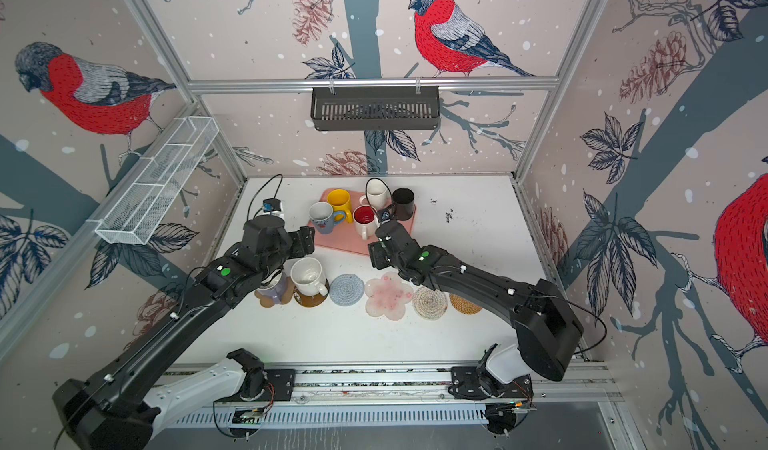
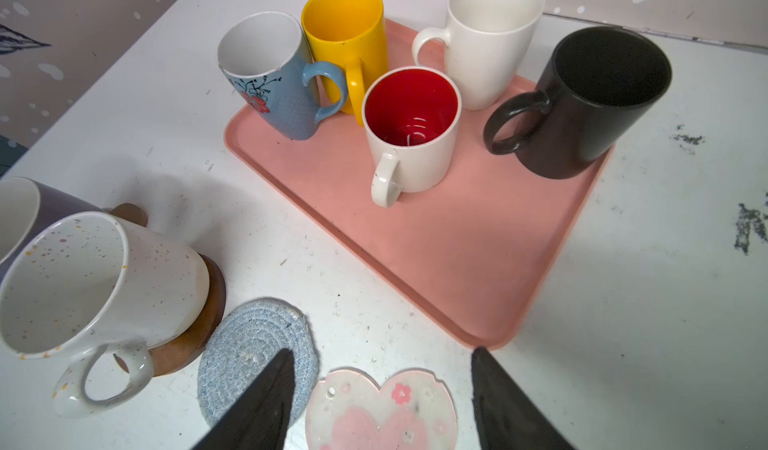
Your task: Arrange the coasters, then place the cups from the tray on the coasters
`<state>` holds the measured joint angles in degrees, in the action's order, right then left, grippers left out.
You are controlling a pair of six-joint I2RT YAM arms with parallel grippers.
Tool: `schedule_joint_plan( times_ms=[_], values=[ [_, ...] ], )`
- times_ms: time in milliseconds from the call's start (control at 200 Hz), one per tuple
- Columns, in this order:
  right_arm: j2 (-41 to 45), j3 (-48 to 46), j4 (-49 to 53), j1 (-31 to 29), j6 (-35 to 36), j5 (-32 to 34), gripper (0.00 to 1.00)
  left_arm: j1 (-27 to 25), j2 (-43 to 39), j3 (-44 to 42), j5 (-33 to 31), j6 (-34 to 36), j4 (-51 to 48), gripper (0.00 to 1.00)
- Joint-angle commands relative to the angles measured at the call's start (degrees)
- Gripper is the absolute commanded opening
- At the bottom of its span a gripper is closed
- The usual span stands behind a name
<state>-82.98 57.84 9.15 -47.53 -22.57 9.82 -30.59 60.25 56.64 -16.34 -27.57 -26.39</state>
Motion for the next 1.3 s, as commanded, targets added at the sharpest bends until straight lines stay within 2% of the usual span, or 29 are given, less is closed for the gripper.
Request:
schedule_joint_plan(
  times_ms=[0, 195, 430, 735, 850, 995, 1296],
  values=[
    [1.47, -1.75, -4.14, 2.36, -2.53, -2.97, 0.67, -1.62, 4.03, 2.91, -1.3, -0.79, 2.36, 0.83],
    [-1.99, -0.1, -3.26, 5.53, -5.3, -0.57, 0.67, -2.88, 10.07, 5.12, -0.74, -0.39, 5.83, 0.85],
    [-0.83, -2.54, -5.08, 10.48, -6.26, -1.47, 0.67, -4.52, 18.88, 8.14, 1.37, -0.32, 8.06, 0.79],
    [7.78, -12.36, -9.43, 17.01, -8.21, -3.58, 0.74, -6.32, 32.59, 15.18, 3.54, -0.41, 10.04, 0.72],
    [11.76, -15.44, -11.09, 18.03, -7.67, -3.51, 0.8, -6.59, 37.52, 18.1, 3.84, -0.98, 9.45, 0.68],
    [16.13, -17.79, -12.59, 18.88, -7.93, -3.2, 0.83, -6.74, 43.76, 22.56, 6.1, -1.59, 7.57, 0.63],
    [17.33, -19.02, -13.78, 19.11, -8.4, -4.37, 0.85, -6.94, 52.27, 28.63, 6.84, -1.61, 5.67, 0.57]
  ],
)
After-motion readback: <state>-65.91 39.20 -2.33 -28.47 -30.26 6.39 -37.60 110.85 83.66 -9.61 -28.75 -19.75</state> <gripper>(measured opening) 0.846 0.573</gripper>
